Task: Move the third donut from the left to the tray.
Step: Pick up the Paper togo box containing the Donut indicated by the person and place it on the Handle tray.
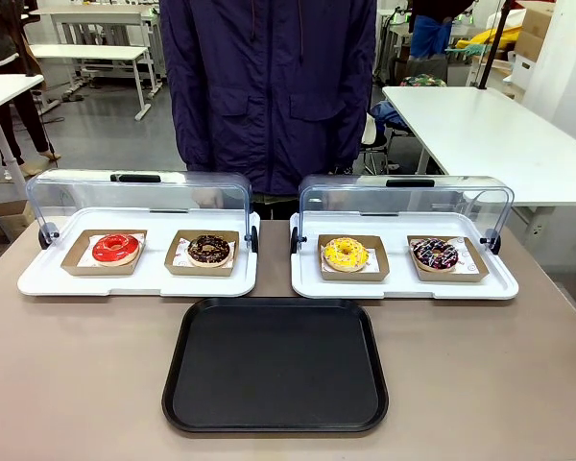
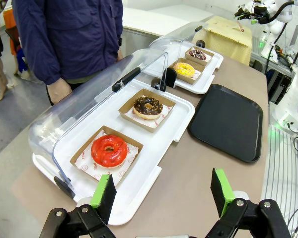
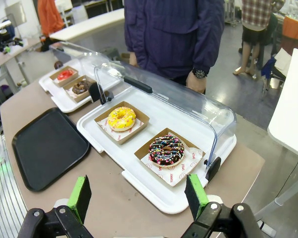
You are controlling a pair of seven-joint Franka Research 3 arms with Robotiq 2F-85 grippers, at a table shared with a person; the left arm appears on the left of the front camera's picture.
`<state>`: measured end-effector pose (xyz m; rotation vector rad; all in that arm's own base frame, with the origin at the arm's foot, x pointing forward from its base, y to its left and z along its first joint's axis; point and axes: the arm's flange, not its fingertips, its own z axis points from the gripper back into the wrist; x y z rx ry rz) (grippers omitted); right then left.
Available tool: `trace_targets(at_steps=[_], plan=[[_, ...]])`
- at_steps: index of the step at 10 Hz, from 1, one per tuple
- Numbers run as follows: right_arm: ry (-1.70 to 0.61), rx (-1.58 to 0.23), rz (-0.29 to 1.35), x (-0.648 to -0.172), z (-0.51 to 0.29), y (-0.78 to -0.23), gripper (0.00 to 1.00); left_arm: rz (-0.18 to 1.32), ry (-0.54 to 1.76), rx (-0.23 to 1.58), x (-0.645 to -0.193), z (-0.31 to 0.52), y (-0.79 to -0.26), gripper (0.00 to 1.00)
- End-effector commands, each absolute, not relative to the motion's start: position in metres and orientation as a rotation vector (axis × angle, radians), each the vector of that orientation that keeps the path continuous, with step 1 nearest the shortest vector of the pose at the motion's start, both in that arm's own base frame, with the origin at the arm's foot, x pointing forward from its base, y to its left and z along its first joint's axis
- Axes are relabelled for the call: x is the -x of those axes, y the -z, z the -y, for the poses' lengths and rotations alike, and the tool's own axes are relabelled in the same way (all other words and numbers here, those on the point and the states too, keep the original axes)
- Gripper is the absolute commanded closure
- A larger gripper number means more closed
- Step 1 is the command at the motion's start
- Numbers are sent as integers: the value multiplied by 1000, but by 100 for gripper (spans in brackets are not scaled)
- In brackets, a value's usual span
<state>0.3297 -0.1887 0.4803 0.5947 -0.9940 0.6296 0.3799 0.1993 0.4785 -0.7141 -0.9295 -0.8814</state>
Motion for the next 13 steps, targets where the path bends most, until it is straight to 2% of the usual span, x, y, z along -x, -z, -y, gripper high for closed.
trace_targets(at_steps=[1, 13], plan=[[-644, -595, 1027, -334, 190, -481, 0, 938, 892, 720, -381, -200, -481, 0], [-644, -595, 1027, -334, 190, -481, 0, 938, 892, 720, -381, -200, -481, 0]])
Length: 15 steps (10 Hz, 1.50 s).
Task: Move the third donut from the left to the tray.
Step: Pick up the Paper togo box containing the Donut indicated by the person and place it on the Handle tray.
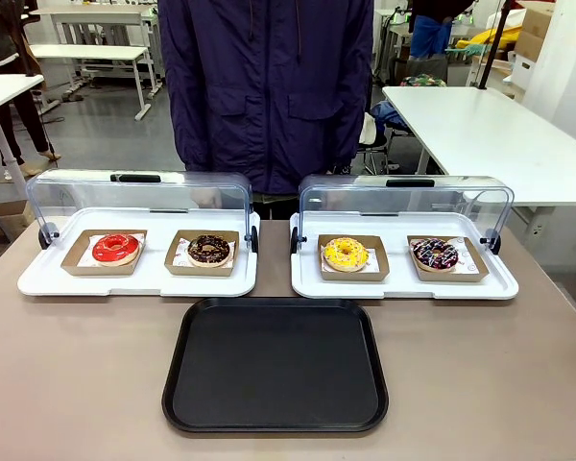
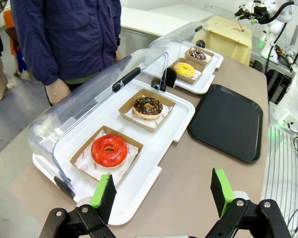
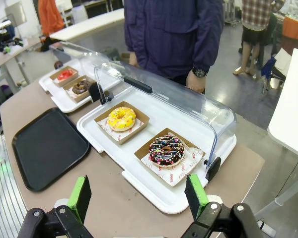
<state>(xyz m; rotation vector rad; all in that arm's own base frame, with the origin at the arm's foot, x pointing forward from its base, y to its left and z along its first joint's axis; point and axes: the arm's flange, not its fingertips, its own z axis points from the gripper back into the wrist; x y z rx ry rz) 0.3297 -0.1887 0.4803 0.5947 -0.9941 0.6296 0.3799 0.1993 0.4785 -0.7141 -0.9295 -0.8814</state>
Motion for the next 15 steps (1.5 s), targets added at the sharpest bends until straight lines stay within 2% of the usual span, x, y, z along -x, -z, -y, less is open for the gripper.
trace_targets(at_steps=[1, 15], plan=[[-644, -595, 1027, -334, 190, -481, 0, 938, 892, 720, -381, -200, -481, 0], [-644, -595, 1027, -334, 190, -481, 0, 938, 892, 720, -381, -200, -481, 0]])
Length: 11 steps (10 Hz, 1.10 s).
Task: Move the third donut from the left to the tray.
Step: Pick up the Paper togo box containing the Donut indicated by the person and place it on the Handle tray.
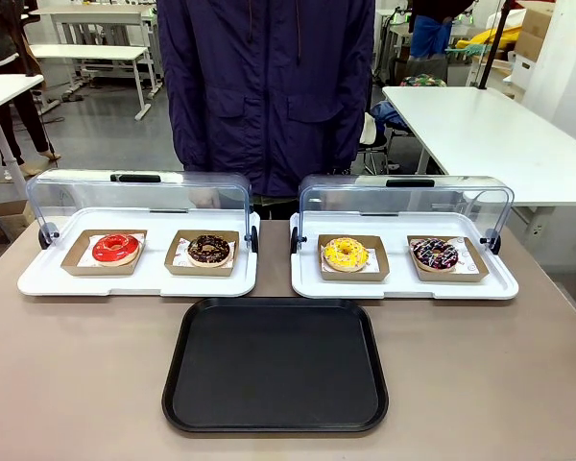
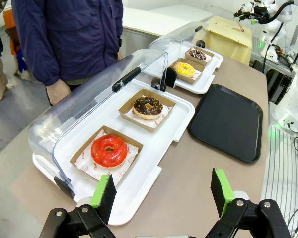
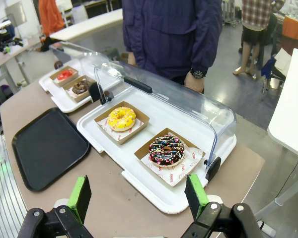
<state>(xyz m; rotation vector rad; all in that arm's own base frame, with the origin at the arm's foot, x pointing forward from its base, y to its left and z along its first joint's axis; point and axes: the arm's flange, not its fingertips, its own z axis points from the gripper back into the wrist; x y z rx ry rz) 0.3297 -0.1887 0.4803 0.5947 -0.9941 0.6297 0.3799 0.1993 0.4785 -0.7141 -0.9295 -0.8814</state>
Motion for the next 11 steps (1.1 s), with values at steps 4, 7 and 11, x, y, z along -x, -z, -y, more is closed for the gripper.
trace_targets(at_steps=[4, 7, 11], plan=[[-644, -595, 1027, -334, 190, -481, 0, 938, 892, 720, -381, -200, -481, 0], [-644, -595, 1027, -334, 190, -481, 0, 938, 892, 720, -381, -200, -481, 0], [-644, -595, 1027, -334, 190, -481, 0, 938, 892, 720, -381, -200, -481, 0]])
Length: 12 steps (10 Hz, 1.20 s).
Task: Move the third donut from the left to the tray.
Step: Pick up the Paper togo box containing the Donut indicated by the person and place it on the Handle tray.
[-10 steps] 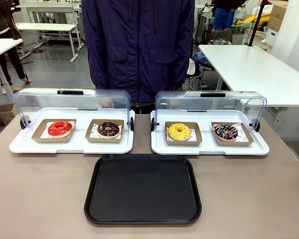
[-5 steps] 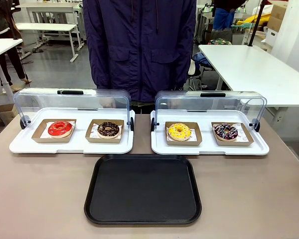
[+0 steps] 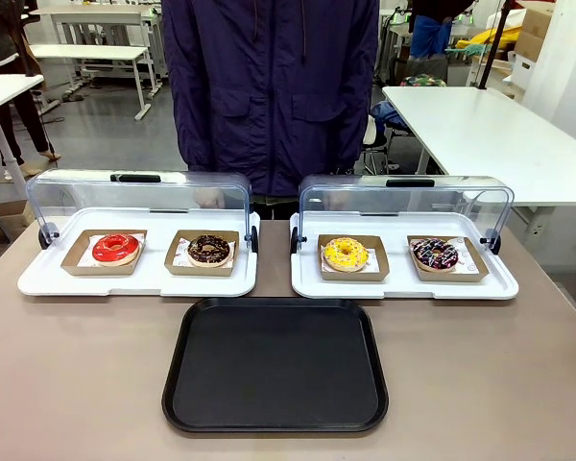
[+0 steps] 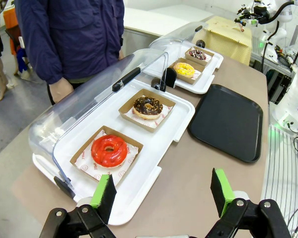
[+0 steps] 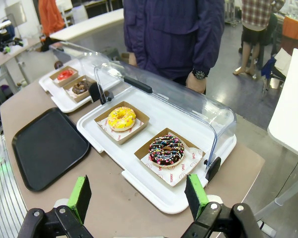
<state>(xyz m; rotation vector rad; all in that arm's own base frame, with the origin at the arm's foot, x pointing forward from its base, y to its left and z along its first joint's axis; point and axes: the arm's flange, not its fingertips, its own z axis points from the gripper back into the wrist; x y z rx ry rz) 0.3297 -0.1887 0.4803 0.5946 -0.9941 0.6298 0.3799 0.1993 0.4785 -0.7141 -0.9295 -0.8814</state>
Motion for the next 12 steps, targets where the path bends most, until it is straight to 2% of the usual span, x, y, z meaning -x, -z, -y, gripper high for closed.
trace_targets(at_steps=[1, 12], plan=[[-644, -595, 1027, -334, 190, -481, 0, 938, 892, 720, -381, -200, -481, 0], [-644, -595, 1027, -334, 190, -481, 0, 938, 892, 720, -381, -200, -481, 0]])
